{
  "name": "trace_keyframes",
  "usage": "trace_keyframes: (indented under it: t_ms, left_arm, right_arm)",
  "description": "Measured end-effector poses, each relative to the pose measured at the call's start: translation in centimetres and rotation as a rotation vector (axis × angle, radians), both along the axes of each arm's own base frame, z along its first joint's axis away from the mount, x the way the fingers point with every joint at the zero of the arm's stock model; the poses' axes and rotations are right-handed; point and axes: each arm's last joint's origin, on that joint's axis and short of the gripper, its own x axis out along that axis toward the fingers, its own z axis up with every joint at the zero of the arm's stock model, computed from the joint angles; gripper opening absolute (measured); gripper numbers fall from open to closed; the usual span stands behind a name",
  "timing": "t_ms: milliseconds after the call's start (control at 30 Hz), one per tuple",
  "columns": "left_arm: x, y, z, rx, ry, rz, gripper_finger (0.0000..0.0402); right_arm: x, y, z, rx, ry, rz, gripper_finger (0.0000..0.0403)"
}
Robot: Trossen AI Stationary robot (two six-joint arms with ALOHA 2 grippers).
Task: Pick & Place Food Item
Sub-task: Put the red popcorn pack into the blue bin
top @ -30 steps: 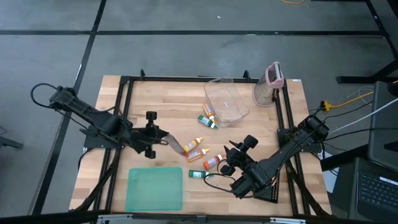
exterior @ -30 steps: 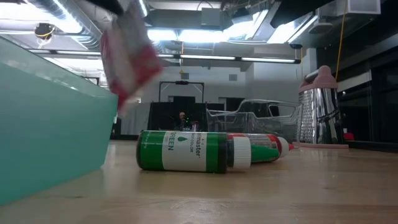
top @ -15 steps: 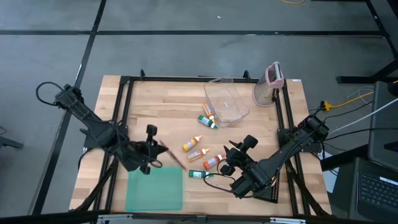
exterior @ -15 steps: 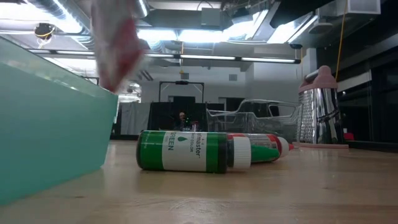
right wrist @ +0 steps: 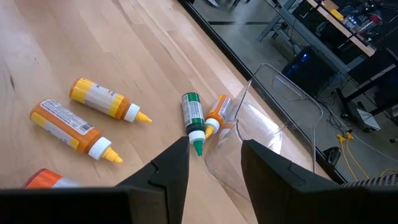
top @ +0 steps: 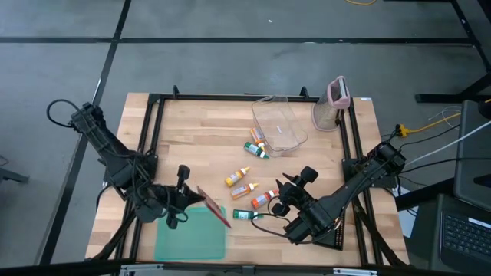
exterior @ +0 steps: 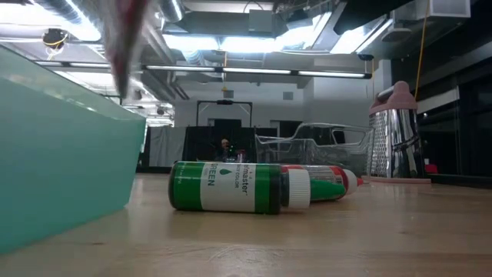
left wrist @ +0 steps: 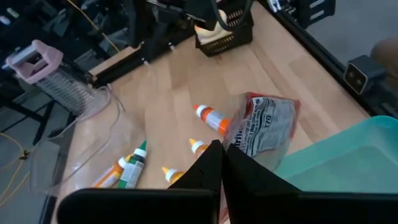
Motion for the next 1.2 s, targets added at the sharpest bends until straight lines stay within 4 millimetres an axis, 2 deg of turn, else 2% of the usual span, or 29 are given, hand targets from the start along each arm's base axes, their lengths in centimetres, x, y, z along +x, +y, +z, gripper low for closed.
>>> trace_keyframes:
  t_ms: [233, 667, 800, 1067, 1200]
  left_arm:
    - [0.3, -1.8, -1.6, -0.010, 0.050, -0.005, 0.0001]
    - [2.6, -5.0, -7.2, -0.028, 0.233, 0.026, 0.0001]
    - [2.5, -5.7, -8.7, -0.054, 0.311, 0.024, 0.0001]
    - [1.1, -7.1, -8.9, -0.153, 0.324, 0.035, 0.0004]
    - [0.3, -7.6, -9.0, -0.178, 0.347, 0.042, 0.0027]
  right_arm:
    - [0.0, 0.0, 0.0, 0.000, 0.000, 0.000, 0.0146]
    - [0.0, 0.0, 0.0, 0.001, -0.001, 0.000, 0.0146]
    - [0.0, 0.0, 0.0, 0.002, -0.002, 0.000, 0.0146]
    - [0.1, 0.1, 0.0, 0.007, -0.007, 0.000, 0.0146]
    - [0.1, 0.1, 0.0, 0.006, -0.005, 0.007, 0.0146]
